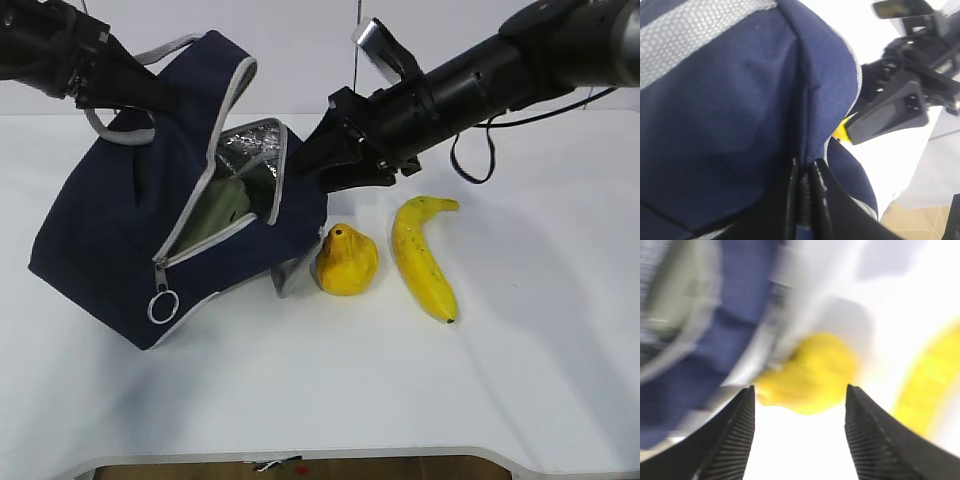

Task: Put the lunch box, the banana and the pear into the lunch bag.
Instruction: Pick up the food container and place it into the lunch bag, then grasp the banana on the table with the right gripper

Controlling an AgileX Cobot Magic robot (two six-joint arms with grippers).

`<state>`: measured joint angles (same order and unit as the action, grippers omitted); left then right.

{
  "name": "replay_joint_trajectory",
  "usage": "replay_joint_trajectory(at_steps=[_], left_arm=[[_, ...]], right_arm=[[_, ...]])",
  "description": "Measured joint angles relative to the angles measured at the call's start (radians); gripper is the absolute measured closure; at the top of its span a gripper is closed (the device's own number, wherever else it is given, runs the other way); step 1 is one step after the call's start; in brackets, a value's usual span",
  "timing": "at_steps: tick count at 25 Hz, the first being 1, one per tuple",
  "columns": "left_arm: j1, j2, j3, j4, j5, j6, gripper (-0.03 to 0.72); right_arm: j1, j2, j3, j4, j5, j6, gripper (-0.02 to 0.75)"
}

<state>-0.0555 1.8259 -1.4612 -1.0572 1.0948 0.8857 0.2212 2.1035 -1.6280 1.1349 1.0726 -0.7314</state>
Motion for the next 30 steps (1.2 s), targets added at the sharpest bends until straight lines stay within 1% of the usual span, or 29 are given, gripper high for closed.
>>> replay_joint_trajectory(at_steps=[7, 10, 14, 18, 24, 30], left_arm=[[0.010, 0.000, 0.000, 0.000, 0.000, 0.000, 0.664], [0.010, 0.000, 0.000, 0.000, 0.002, 0.000, 0.664], [0.010, 0.000, 0.000, 0.000, 0.002, 0.000, 0.664], [0.010, 0.000, 0.000, 0.002, 0.002, 0.000, 0.664], [0.010, 0.000, 0.000, 0.002, 0.002, 0.002, 0.664], [0.010, 0.000, 0.000, 0.002, 0.002, 0.002, 0.664]], right_arm=[[0.000, -0.093, 0.000, -0.469, -0.035, 0.272, 0.274], [0.000, -0.095, 0.000, -0.608, -0.039, 0.374, 0.274], [0.000, -0.095, 0.000, -0.736, -0.052, 0.483, 0.274], [0.000, -0.095, 0.000, -0.776, -0.081, 0.528, 0.265], [0.000, -0.086, 0.000, -0.777, -0.124, 0.569, 0.169], [0.000, -0.035, 0.000, -0.791, -0.150, 0.576, 0.154]])
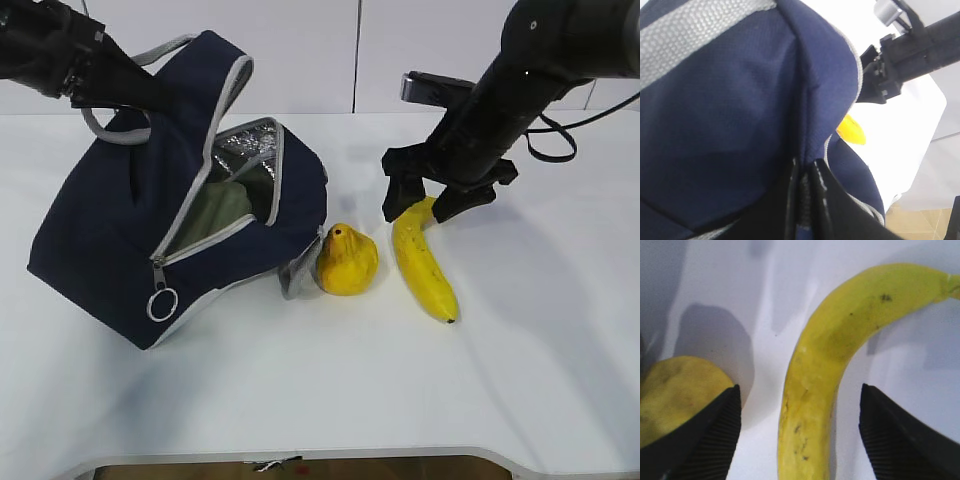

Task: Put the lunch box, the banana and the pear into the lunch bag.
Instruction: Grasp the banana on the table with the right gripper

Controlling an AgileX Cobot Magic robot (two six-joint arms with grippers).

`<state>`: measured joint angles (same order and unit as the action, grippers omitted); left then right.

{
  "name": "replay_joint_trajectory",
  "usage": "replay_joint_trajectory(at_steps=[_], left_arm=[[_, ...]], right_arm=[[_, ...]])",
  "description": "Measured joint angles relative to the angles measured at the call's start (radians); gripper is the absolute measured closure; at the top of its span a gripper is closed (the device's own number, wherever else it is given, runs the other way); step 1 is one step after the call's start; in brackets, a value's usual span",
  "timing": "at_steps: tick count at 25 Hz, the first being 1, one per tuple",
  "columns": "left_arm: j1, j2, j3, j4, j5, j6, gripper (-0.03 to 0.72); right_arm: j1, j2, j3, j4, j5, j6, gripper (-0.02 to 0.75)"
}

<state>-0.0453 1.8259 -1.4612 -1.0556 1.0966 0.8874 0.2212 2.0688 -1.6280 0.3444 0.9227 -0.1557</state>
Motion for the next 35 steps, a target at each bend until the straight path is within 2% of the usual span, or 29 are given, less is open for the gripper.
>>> replay_joint_trajectory(at_steps=[14, 20, 26, 35], left_arm=[[0.000, 0.000, 0.000, 0.000, 0.006, 0.000, 0.664], [0.000, 0.000, 0.000, 0.000, 0.009, 0.000, 0.664], [0.000, 0.000, 0.000, 0.000, 0.009, 0.000, 0.664], [0.000, 0.000, 0.000, 0.000, 0.009, 0.000, 0.664]], right_arm=[[0.000, 0.083, 0.000, -0.005, -0.006, 0.002, 0.158], [0.000, 0.115, -0.001, -0.005, 0.037, 0.002, 0.250], [0.000, 0.126, -0.024, 0.003, 0.080, 0.002, 0.442], [0.000, 0.130, -0.244, -0.003, 0.280, 0.002, 0.463]])
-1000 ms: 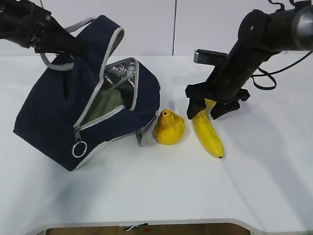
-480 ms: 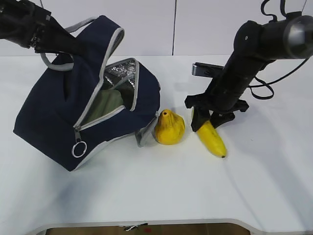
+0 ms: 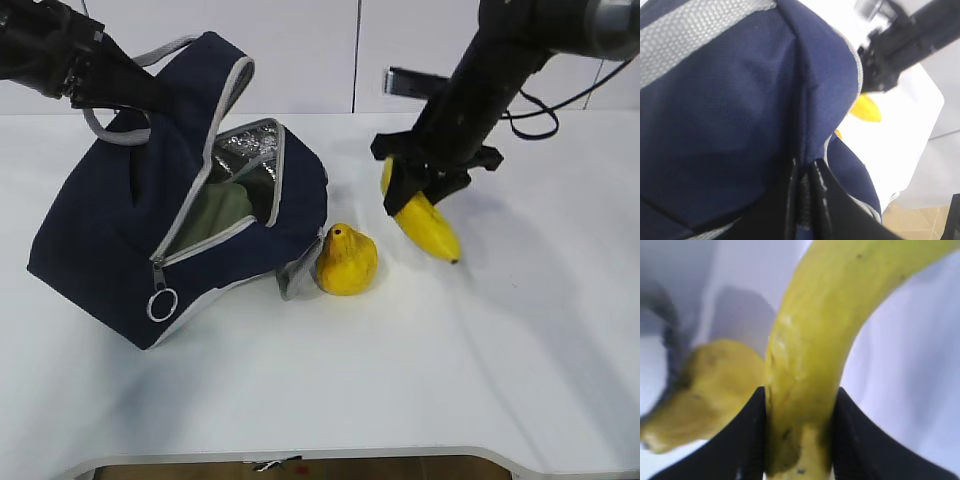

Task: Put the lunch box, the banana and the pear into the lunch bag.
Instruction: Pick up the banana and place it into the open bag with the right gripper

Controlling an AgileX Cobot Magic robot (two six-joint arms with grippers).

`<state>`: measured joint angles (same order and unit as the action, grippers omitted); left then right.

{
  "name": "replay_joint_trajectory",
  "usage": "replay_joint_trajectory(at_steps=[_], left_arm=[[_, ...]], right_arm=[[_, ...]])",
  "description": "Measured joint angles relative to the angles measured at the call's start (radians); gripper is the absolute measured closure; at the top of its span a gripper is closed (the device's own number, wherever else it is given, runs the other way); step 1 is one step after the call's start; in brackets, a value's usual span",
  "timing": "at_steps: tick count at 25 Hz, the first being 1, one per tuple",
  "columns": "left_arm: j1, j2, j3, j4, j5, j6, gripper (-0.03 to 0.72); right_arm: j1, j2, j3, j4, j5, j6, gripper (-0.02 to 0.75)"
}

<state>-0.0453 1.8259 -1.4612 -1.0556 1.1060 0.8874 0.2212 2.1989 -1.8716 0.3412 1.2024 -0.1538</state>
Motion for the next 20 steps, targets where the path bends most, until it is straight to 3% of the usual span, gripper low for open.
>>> replay_joint_trajectory(at_steps=[3, 9, 14, 20], left_arm=[[0.000, 0.000, 0.000, -0.008, 0.000, 0.000, 0.664], [0.000, 0.000, 0.000, -0.048, 0.000, 0.000, 0.664], [0.000, 0.000, 0.000, -0.135, -0.017, 0.000, 0.664], [0.000, 0.000, 0.000, -0.149, -0.055, 0.000, 0.664]], right_arm=[[0.000, 0.000, -0.112, 0.035, 0.015, 0.000, 0.463], [0.016, -0.014, -0.201, 0.229, 0.020, -0.042, 0.463], [0.088, -0.021, -0.207, 0.269, 0.025, -0.061, 0.463], [0.178, -0.021, -0.207, 0.324, 0.028, -0.063, 0.463]])
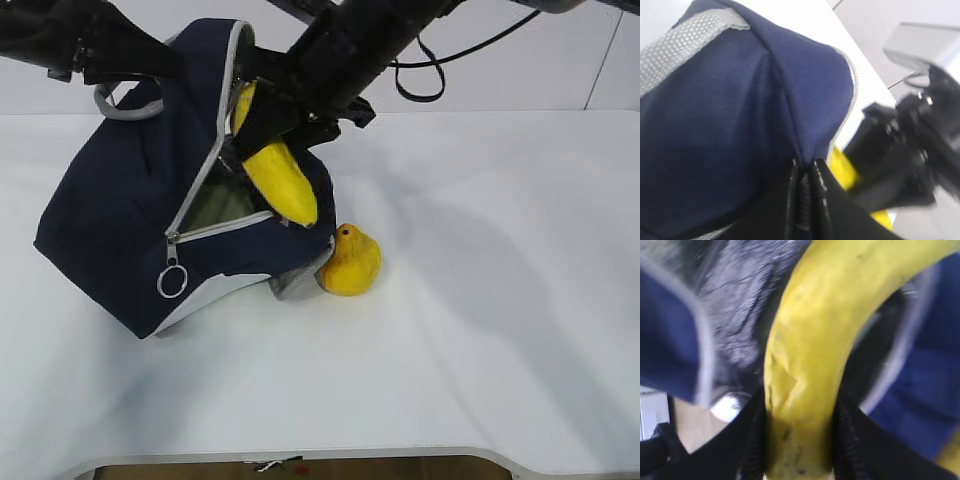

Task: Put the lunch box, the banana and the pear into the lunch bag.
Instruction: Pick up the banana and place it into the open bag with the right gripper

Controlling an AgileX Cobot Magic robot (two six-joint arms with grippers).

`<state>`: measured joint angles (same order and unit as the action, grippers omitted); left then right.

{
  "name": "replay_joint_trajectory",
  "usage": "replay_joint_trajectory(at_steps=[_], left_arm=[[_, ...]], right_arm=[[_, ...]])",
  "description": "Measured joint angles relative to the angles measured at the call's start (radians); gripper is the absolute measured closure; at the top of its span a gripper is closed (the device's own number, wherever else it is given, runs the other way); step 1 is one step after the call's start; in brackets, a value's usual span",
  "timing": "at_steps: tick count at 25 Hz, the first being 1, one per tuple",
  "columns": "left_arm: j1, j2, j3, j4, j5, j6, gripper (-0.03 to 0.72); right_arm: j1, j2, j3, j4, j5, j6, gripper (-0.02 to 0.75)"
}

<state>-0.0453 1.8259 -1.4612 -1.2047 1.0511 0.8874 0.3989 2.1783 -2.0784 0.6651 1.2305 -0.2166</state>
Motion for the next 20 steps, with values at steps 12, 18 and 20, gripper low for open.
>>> replay_joint_trajectory(at_steps=[12, 18, 20], left_arm=[[0.003, 0.000, 0.000, -0.004, 0.033, 0.000, 0.664], [0.003, 0.002, 0.000, -0.007, 0.048, 0.000, 0.664], [0.003, 0.002, 0.000, -0.007, 0.048, 0.000, 0.664]], right_arm=[[0.050, 0.037, -0.002, 0.071, 0.000, -0.121, 0.463], [0.050, 0.044, -0.013, 0.099, -0.108, -0.176, 0.463], [0.050, 0.044, -0.014, 0.118, -0.150, -0.193, 0.463]])
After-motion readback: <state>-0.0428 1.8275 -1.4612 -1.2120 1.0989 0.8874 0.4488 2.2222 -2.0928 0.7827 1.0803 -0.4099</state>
